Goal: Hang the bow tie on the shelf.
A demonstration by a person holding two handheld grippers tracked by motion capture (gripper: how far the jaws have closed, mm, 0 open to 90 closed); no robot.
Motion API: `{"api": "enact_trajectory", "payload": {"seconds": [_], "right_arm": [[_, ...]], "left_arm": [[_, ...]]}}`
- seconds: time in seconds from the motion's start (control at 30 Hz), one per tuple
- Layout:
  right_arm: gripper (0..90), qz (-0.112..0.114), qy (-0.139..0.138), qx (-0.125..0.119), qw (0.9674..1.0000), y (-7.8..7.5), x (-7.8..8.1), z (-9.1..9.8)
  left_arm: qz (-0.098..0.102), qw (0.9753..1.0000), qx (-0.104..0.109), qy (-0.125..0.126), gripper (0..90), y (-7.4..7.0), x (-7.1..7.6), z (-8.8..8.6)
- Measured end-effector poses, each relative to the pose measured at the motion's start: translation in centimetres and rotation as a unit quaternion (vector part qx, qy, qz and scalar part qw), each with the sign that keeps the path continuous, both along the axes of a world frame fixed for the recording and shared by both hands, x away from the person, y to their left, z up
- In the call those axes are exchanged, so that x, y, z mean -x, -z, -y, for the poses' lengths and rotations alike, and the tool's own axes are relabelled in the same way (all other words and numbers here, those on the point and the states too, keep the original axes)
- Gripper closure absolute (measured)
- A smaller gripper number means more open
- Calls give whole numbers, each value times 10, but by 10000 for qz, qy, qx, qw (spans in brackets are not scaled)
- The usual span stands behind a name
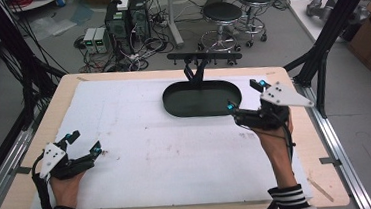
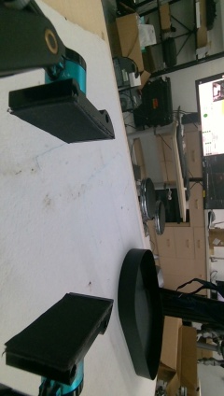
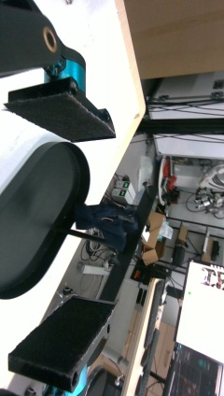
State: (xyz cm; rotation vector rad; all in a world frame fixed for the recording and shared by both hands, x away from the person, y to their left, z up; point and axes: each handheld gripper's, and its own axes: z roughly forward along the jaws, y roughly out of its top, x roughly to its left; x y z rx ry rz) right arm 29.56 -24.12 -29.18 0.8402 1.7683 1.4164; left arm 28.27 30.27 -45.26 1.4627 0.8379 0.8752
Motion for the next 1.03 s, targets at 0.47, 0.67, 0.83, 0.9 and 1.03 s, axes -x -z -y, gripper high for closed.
{"api": "enact_trajectory", "payload": {"seconds": [0.47, 0.67, 0.83, 0.9, 1.03], "right_arm": [[123, 98, -161, -218, 9996, 97, 49, 24], [123, 203, 282, -295, 9990, 151, 54, 23], [123, 302, 667, -199, 9971, 161, 54, 20], [123, 276, 679, -226, 9971, 161, 52, 21], [123, 236, 719, -452, 9961, 161, 52, 26]], "left_arm": [[35, 9999, -109, 10, 162, 0, 1, 2], [50, 9999, -150, -3, 162, 0, 1, 2], [58, 9999, -131, -5, 162, 0, 1, 2], [58, 9999, -131, -5, 161, 0, 1, 2], [53, 9999, -107, -25, 162, 0, 1, 2]]}}
